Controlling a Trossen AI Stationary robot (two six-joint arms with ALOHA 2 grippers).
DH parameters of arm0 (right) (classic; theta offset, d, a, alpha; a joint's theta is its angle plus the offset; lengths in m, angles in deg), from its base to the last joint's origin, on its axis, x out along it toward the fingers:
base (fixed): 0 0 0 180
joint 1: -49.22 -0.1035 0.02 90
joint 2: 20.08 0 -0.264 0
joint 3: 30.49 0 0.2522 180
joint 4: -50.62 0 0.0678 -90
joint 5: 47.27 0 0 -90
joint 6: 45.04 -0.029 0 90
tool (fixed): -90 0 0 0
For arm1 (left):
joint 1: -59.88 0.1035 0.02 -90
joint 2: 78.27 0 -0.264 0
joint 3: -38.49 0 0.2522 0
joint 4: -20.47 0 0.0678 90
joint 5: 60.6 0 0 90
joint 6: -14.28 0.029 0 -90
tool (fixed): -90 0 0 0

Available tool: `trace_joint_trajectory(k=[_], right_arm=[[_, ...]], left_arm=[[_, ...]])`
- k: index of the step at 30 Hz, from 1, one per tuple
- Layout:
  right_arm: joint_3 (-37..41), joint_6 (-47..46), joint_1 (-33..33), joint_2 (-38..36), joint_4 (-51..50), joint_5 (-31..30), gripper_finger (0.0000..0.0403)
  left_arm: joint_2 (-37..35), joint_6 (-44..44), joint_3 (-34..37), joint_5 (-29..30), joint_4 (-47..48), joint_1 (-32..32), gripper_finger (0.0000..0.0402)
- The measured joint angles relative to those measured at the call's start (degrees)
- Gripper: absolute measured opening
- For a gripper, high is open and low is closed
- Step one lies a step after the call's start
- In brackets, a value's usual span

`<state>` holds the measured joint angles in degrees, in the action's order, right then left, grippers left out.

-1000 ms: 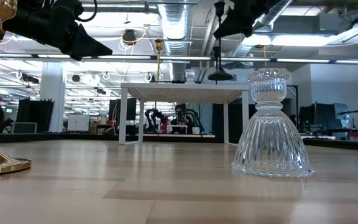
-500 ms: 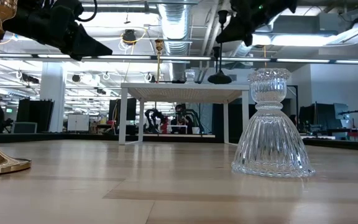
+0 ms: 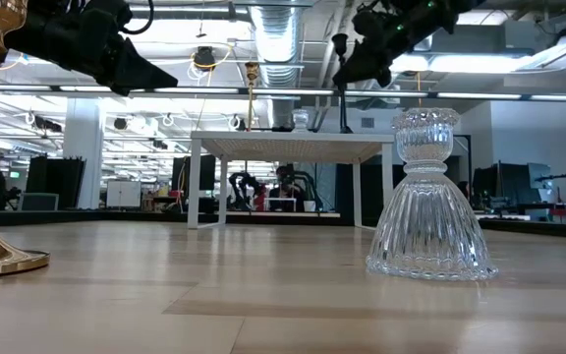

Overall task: Pick & Place candle stick holders
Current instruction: Put the black candle holder on the shelf aligned with the other black candle holder

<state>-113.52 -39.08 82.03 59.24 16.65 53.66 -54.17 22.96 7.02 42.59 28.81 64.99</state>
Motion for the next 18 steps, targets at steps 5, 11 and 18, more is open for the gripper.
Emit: trace_joint_trajectory(k=[5, 11, 18], right_arm=[[0.15, -0.01, 0.29, -0.97, -0.35, -0.06, 0.0000], [0.30, 0.03, 0.36, -2.15, -1.82, -0.52, 0.0000], [0.28, 0.50, 0.36, -2.20, -2.58, -0.52, 0.0008]], left_arm=[[0.00, 0.02, 0.00, 0.00, 0.01, 0.00, 0.0008], [0.01, 0.02, 0.00, 0.01, 0.01, 0.01, 0.0008], [0.01, 0.02, 0.00, 0.02, 0.00, -0.01, 0.0008]])
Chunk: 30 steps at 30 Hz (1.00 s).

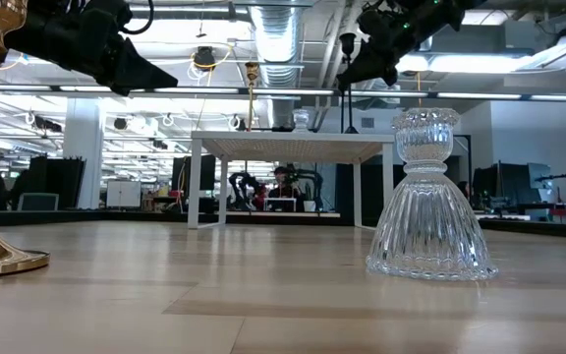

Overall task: Pick & Place candle stick holders
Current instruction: Put the black candle holder on the shelf aligned with the other black candle holder, then put the transparent candle holder on the shelf aligned with the other transparent candle holder

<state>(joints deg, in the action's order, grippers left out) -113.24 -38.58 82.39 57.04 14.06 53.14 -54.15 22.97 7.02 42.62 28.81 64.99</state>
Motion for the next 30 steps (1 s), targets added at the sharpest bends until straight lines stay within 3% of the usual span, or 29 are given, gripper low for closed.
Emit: trace_joint_trajectory(k=[12, 24, 30], right_arm=[[0.09, -0.03, -0.02, 0.07, -0.76, -0.04, 0.0087], [0.07, 1.07, 0.11, -0.87, -1.41, 0.00, 0.0209], [0.00, 1.61, 0.11, -5.15, -2.82, 0.00, 0.0230]], left_arm=[[-0.02, 0.00, 0.00, -0.02, 0.00, 0.00, 0.0008], [0.00, 0.00, 0.00, -0.02, 0.01, 0.01, 0.0008], [-0.01, 0.00, 0.00, 0.00, 0.02, 0.00, 0.0008]])
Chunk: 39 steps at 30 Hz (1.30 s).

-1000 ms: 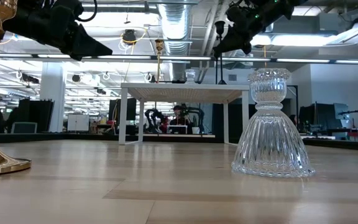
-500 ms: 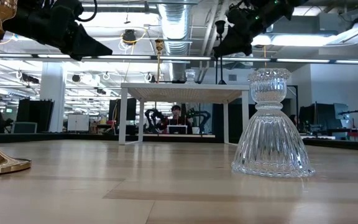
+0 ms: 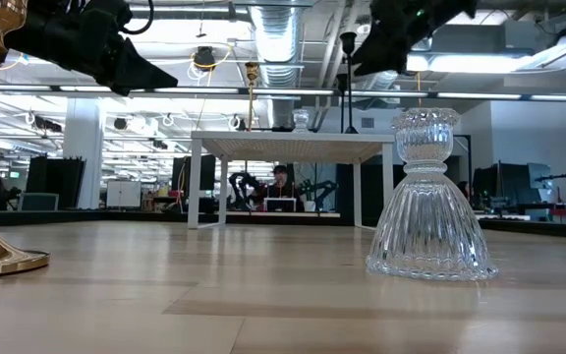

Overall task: Pick & Place candle stick holders
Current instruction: Put the transparent candle holder on the shelf aligned with the other transparent candle holder

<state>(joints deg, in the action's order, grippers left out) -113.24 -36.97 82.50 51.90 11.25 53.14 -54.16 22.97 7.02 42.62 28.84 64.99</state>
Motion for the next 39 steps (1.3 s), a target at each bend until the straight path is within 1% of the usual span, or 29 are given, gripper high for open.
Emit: trace_joint_trajectory(k=[4, 8, 15, 20, 24, 27, 31, 36, 39], right_arm=[[-0.04, 0.00, 0.00, -4.48, -1.11, 0.01, 0.0226], [-0.04, 0.01, 0.00, -9.69, -4.39, 0.00, 0.0221], [-0.07, -0.98, -0.73, -18.13, -15.44, 0.04, 0.0208], [-0.07, -4.79, -3.83, -20.84, -22.47, 0.23, 0.0184], [-0.05, -5.37, -8.30, -20.99, -26.19, 0.23, 0.0156], [-0.07, -8.52, -12.84, -19.59, -26.76, 0.26, 0.0133], [-0.04, -10.10, -19.48, -16.03, -27.11, 0.24, 0.0108], [-0.04, -10.10, -26.27, -10.30, -27.09, -0.02, 0.0089], [-0.04, -9.81, -30.08, -6.62, -27.07, -3.13, 0.0077]], left_arm=[[0.01, 0.00, 0.00, -0.02, 0.00, 0.00, 0.0008], [0.01, 0.00, 0.00, -0.02, 0.00, 0.01, 0.0008], [0.01, 0.00, 0.00, -0.01, 0.00, 0.00, 0.0008], [0.00, 0.00, 0.00, -0.02, 0.00, 0.01, 0.0008], [0.01, 0.00, 0.00, 0.00, 0.00, 0.02, 0.0008], [0.00, 0.00, 0.00, -0.01, 0.00, 0.00, 0.0008], [0.01, 0.00, 0.00, -0.02, 0.00, 0.00, 0.0008], [0.00, 0.00, 0.00, -0.02, 0.00, 0.00, 0.0008], [0.01, -0.10, 0.00, -0.06, 0.00, 0.00, 0.0008]])
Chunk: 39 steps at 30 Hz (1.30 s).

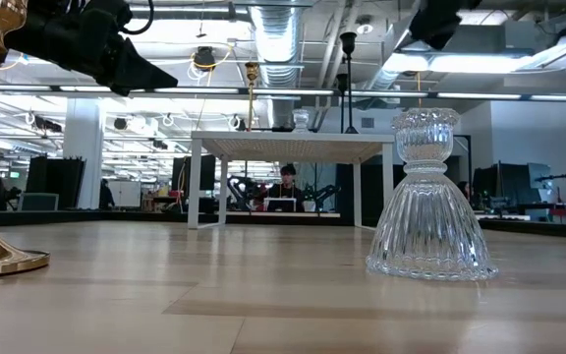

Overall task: Pick & Place candle stick holders
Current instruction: Put the transparent candle holder on the shelf aligned with the other transparent candle holder

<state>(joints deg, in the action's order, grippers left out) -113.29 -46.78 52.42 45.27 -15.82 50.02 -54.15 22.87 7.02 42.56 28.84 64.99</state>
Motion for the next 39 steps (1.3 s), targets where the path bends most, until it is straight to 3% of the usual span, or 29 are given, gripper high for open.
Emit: trace_joint_trajectory(k=[3, 10, 13, 17, 25, 39], right_arm=[[0.00, 0.59, -3.83, 3.45, 0.00, -4.11, 0.0060], [0.02, 0.14, -12.38, 8.35, 2.63, -7.42, 0.0006], [1.04, -2.39, -16.23, 8.90, 3.26, -13.48, 0.0006], [8.43, -6.19, -20.40, 6.11, 9.93, -20.89, 0.0004], [25.63, -13.74, -23.69, -0.64, 31.58, -22.43, 0.0001], [40.54, -32.57, -27.77, -1.24, 48.94, -22.38, 0.0001]], left_arm=[[0.32, -1.23, 0.00, -1.82, 0.14, 0.00, 0.0008], [1.42, -1.60, 0.00, -5.87, 0.19, 0.00, 0.0008], [2.40, -1.63, 0.00, -6.75, 0.22, 0.00, 0.0008], [4.02, -1.64, 0.00, -7.46, 0.20, 0.00, 0.0008], [6.41, -1.63, 0.00, -7.47, 0.16, 0.00, 0.0008], [6.43, -1.63, 0.00, -10.44, 0.19, 0.00, 0.0008]])
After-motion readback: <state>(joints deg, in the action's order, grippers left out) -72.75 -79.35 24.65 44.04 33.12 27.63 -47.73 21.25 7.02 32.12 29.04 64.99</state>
